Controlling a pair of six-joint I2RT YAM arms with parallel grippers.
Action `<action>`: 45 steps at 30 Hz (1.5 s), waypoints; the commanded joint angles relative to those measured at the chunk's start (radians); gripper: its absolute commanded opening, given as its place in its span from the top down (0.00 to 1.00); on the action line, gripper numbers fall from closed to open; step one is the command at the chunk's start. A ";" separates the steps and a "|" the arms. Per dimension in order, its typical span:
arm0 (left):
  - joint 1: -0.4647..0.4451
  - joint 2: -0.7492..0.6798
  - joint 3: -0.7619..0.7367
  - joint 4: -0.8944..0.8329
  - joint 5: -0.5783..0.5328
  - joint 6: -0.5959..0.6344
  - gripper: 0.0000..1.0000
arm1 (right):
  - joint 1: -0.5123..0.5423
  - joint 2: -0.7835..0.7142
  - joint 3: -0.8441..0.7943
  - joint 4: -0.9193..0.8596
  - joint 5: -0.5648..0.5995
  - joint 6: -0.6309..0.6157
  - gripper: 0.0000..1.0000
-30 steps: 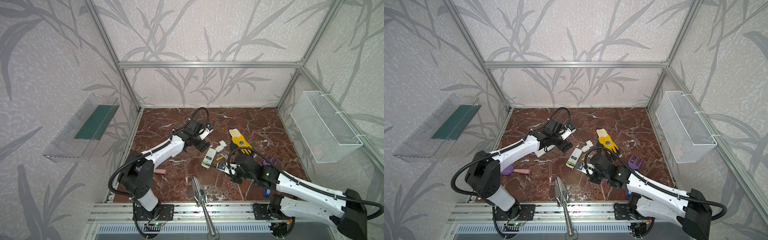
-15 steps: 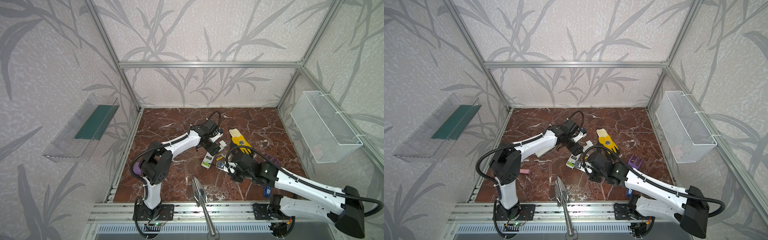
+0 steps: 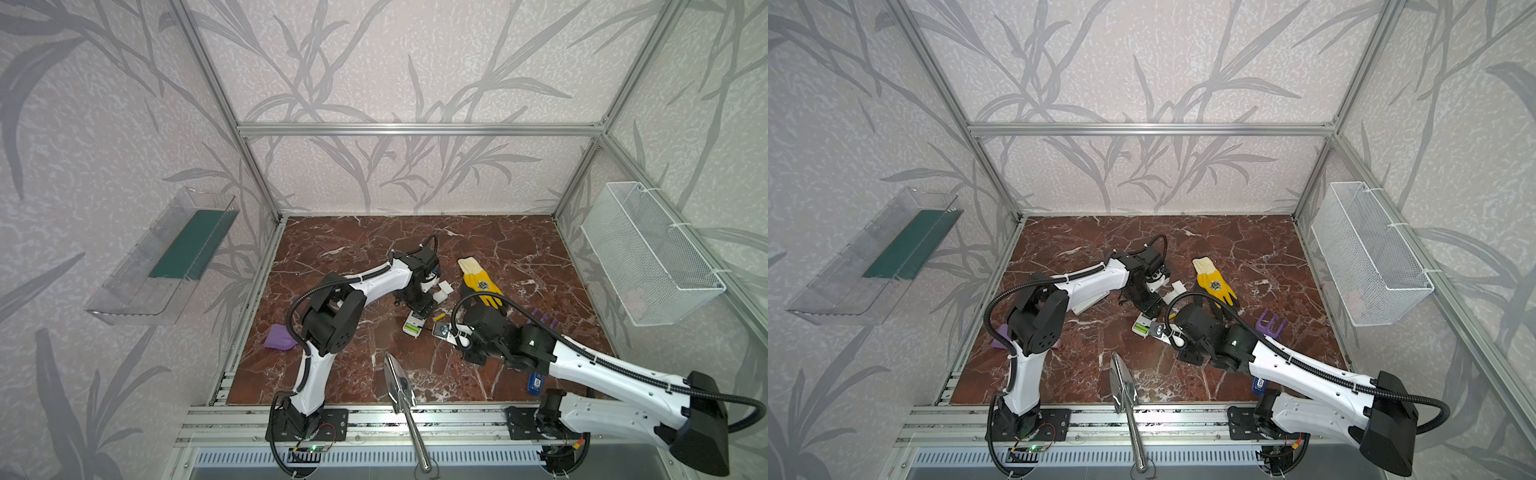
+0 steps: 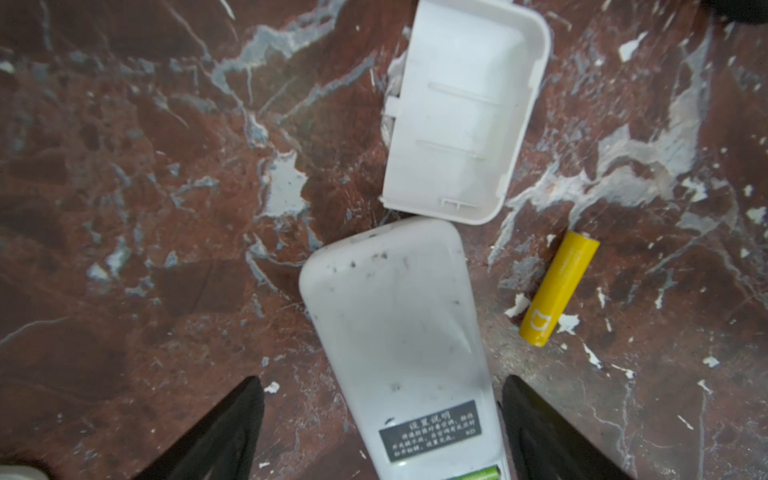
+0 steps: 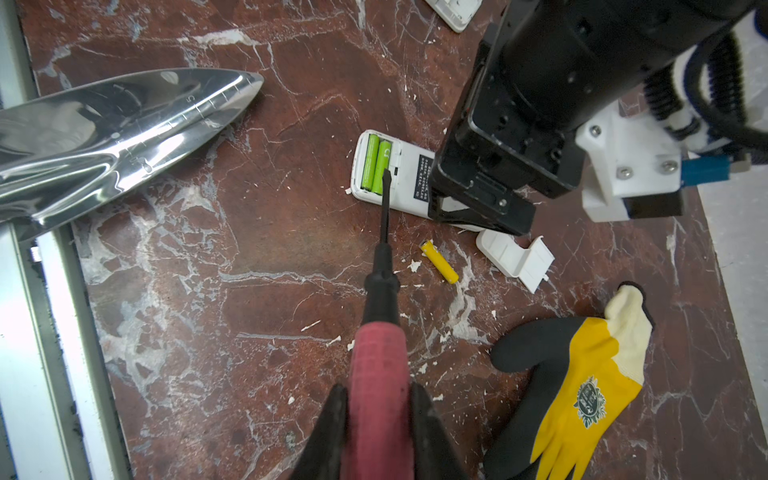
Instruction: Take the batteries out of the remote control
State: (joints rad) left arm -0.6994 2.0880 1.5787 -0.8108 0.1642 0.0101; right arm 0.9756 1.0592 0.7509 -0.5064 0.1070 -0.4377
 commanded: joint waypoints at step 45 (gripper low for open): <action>-0.091 0.211 0.253 -0.248 -0.144 -0.151 0.82 | 0.015 0.137 0.097 -0.070 0.025 -0.050 1.00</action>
State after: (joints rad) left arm -0.7788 2.2566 1.8194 -0.9901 0.0528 -0.1135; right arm 0.9813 1.1923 0.8093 -0.5285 0.1150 -0.4847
